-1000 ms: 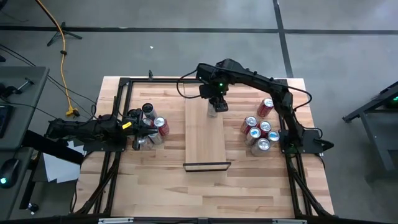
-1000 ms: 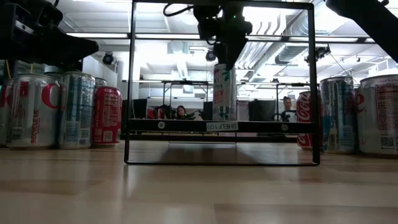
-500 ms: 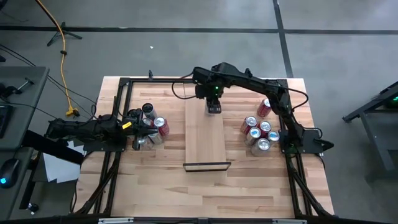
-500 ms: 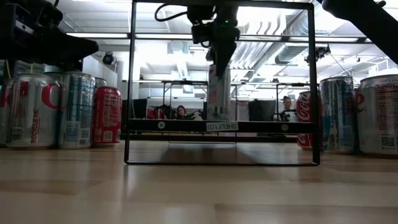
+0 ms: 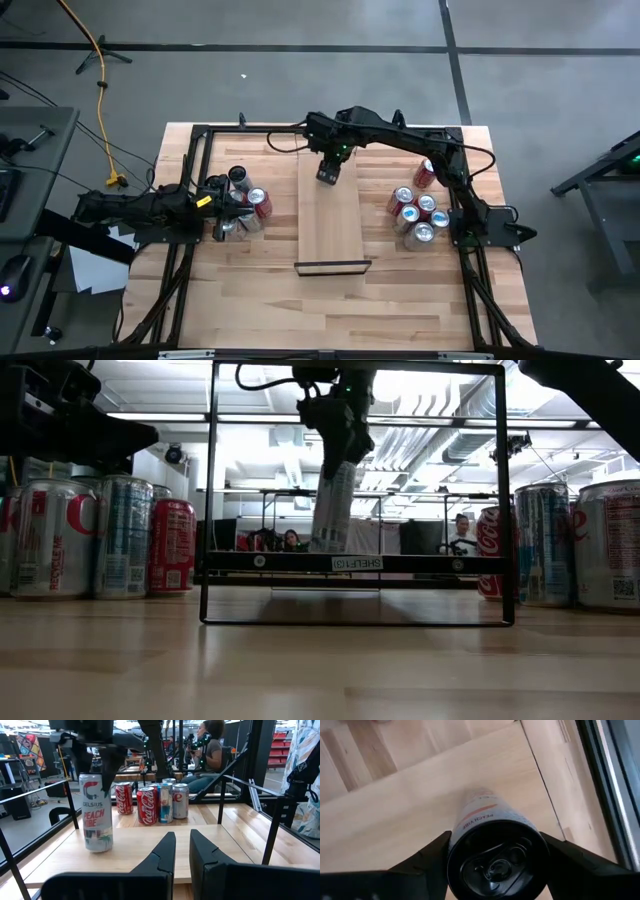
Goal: Place canned beverage on shelf
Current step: Put the top right white/pink soda can on the shelf
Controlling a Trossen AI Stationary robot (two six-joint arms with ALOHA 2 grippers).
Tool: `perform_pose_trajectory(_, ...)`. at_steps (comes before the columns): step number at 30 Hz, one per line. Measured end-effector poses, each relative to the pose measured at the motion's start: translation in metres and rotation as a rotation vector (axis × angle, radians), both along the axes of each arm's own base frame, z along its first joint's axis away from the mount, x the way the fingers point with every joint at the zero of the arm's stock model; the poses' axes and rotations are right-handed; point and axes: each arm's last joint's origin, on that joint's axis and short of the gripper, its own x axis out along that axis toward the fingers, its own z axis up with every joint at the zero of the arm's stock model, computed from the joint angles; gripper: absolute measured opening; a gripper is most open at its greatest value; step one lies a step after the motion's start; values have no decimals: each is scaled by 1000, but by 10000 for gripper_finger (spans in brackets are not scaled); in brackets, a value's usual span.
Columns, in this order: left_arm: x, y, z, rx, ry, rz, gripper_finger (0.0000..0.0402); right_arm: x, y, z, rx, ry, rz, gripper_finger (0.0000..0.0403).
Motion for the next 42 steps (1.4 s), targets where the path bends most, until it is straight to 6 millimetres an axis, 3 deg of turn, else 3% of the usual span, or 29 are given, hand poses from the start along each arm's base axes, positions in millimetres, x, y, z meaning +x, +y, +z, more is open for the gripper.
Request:
perform_pose_trajectory(11,0,0,0,0,0,0,5,6,-6,-4,23,-53,-111,238)
perform_pose_trajectory(27,0,0,0,0,0,0,5,10,-6,-9,29,-54,-73,245)
perform_pose_trajectory(35,0,0,0,0,0,0,5,-17,8,2,-20,160,6,253)
perform_pose_trajectory(42,0,0,0,0,0,0,5,-40,13,36,-78,106,2,255)
